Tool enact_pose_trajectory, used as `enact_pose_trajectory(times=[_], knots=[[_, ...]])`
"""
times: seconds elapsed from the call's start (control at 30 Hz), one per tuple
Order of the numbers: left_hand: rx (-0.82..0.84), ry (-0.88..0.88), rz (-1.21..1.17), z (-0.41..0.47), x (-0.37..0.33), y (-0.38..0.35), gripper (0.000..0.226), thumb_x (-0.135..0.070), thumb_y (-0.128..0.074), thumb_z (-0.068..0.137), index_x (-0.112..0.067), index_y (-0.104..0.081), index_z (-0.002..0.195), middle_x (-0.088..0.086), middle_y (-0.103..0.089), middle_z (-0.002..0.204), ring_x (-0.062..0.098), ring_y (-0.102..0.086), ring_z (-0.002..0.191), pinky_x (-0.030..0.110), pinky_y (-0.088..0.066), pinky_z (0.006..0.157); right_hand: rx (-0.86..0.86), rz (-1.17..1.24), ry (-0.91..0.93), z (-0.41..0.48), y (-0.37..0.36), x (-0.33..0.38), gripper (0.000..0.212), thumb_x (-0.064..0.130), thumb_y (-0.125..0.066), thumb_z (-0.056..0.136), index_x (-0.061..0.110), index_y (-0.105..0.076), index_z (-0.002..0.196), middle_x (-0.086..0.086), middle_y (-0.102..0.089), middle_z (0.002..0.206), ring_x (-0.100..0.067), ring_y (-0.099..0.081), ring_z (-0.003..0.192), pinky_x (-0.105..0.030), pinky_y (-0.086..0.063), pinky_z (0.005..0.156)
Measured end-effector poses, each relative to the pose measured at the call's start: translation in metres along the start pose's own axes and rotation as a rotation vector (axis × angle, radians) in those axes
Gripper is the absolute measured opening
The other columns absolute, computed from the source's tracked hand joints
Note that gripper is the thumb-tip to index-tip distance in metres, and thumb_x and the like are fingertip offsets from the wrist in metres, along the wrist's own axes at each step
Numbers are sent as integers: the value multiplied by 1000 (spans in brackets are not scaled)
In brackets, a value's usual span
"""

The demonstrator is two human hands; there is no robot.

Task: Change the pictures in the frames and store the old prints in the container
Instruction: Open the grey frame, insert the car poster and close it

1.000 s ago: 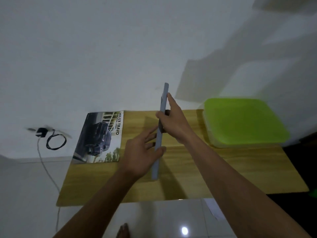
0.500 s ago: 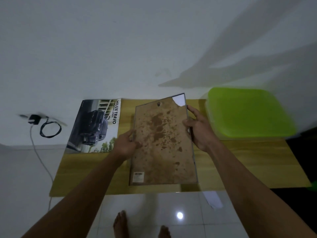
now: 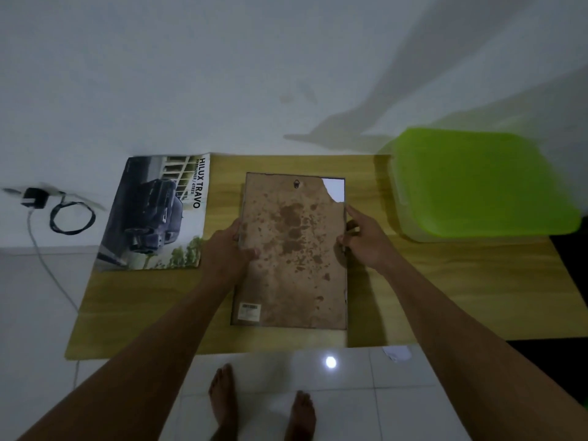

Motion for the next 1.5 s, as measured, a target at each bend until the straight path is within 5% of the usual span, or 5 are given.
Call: enact_pose_trajectory(times=[0.23,0.4,0.7,0.93,1.5], knots=[[22,-28,57,15,5,-12,57,-21,-74,78,-23,-55,132,6,-66,107,28,-63,91,27,-43,70,-106,-423,132,6,-7,-15,49,-1,-59,91,16,-54,136,-4,-57,107,-13,-57,89,-8,-43,64],[46,-12,121,17,13,-20,53,-27,-76,77,-20,-58,127,11,-59,109,30,-60,96,29,-42,71,-165,-554,233,-2,-14,-25,22,0,-50,97,-10,-55,115,-23,-61,91,-30,-54,84,-26,-45,72],[130,-143,274,15,24,-21,59,-37,-67,83,-18,-49,136,14,-56,124,37,-54,111,42,-48,90,-85,-588,194,-2,-16,-27,45,2,-51,92,-1,-46,137,-17,-56,127,-33,-51,119,-39,-43,97],[439,-129,459,-1,40,-17,124,-45,-82,67,-13,0,154,11,-1,161,29,-1,148,43,-16,119,-10,-707,189,35,-19,-12,72,32,-59,96,16,-22,155,-7,-25,161,-28,-22,148,-44,-25,120],[548,-139,452,2,43,-7,122,-20,-82,73,-18,12,152,3,14,160,19,7,148,37,-16,119,-3,-665,144,78,-25,11,44,17,-85,73,8,-64,111,-12,-47,127,-32,-47,120,-36,-48,95]])
Point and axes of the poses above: each hand's wrist, its own z-axis towards the middle knuckle, its own y-axis out of the back of the hand, x = y × z, the point moved 4 cm from there along z, towards the middle knuckle
